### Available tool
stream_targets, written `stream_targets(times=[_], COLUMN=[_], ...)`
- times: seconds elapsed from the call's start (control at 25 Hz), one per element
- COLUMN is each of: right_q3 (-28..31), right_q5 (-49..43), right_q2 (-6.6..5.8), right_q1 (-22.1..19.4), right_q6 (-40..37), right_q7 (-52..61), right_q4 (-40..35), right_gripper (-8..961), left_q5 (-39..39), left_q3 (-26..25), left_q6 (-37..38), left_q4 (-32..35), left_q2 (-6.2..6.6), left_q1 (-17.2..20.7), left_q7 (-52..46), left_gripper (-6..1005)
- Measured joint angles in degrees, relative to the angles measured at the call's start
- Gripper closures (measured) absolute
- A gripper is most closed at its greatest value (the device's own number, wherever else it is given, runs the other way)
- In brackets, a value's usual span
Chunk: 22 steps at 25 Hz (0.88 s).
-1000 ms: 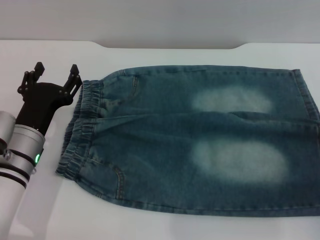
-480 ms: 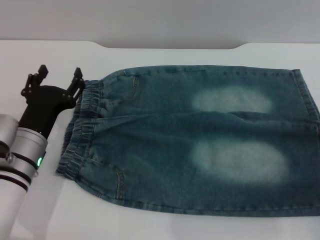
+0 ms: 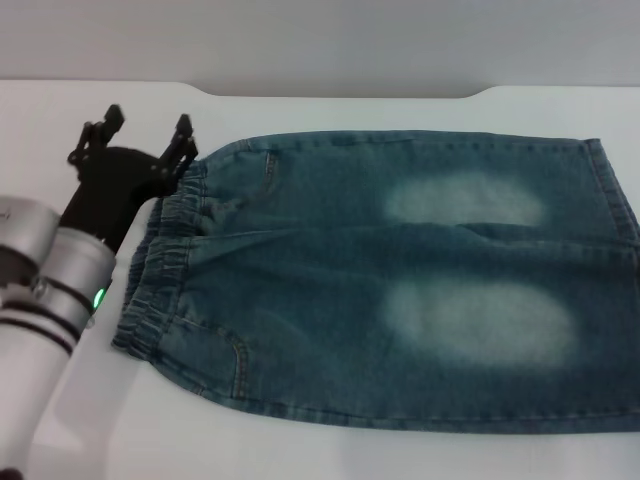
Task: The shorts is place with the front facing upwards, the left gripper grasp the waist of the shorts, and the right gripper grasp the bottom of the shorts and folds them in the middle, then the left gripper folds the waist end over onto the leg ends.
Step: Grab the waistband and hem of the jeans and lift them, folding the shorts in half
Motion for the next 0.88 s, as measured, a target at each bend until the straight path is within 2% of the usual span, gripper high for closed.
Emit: stream_targets(times=[0.12,0.24,0.36,0.44,0.52,0.6,0.72,0.88], right_q3=[0.0,0.0,0.0,0.0,0.0,0.0,0.0,0.0], right_q5=[0.0,0.0,0.0,0.0,0.0,0.0,0.0,0.0], right_q2=[0.0,0.0,0.0,0.0,0.0,-0.01,-0.08,-0.18], right_q1=[0.0,-0.2,-0.6,-0.7,-0.8,-0.9,-0.9,-0.9], right_q6=[0.0,0.0,0.0,0.0,0.0,0.0,0.0,0.1], right_q7=[0.0,0.0,0.0,0.0,0.0,0.1,0.3,0.4], right_q4=[0.1,0.2,0.3,0.3,0.3,0.4,0.8,1.5], right_gripper=[258,258,258,258,258,258,258,258], left_q5=[4.4,9.4,16.0,20.5,24.0,27.1,28.2,28.3], left_q3=[-5.2,-11.8,-19.6,-24.6,-28.4,-32.9,-37.0,-39.8], left_q6=[-6.3,-15.5,-27.8,-36.7,-44.7,-56.6,-71.0,-84.5], left_q4=[-6.2,-16.3,-28.7,-36.2,-42.2,-50.0,-58.4,-67.8], left_q2=[0.87,1.79,2.5,2.31,1.61,0.43,-0.9,-0.97], left_q1=[1.0,4.3,9.0,11.8,13.6,15.3,16.3,16.5], left_q7=[4.0,8.2,8.9,8.9,9.0,10.1,13.4,14.6], left_gripper=[180,182,184,186,187,189,191,194])
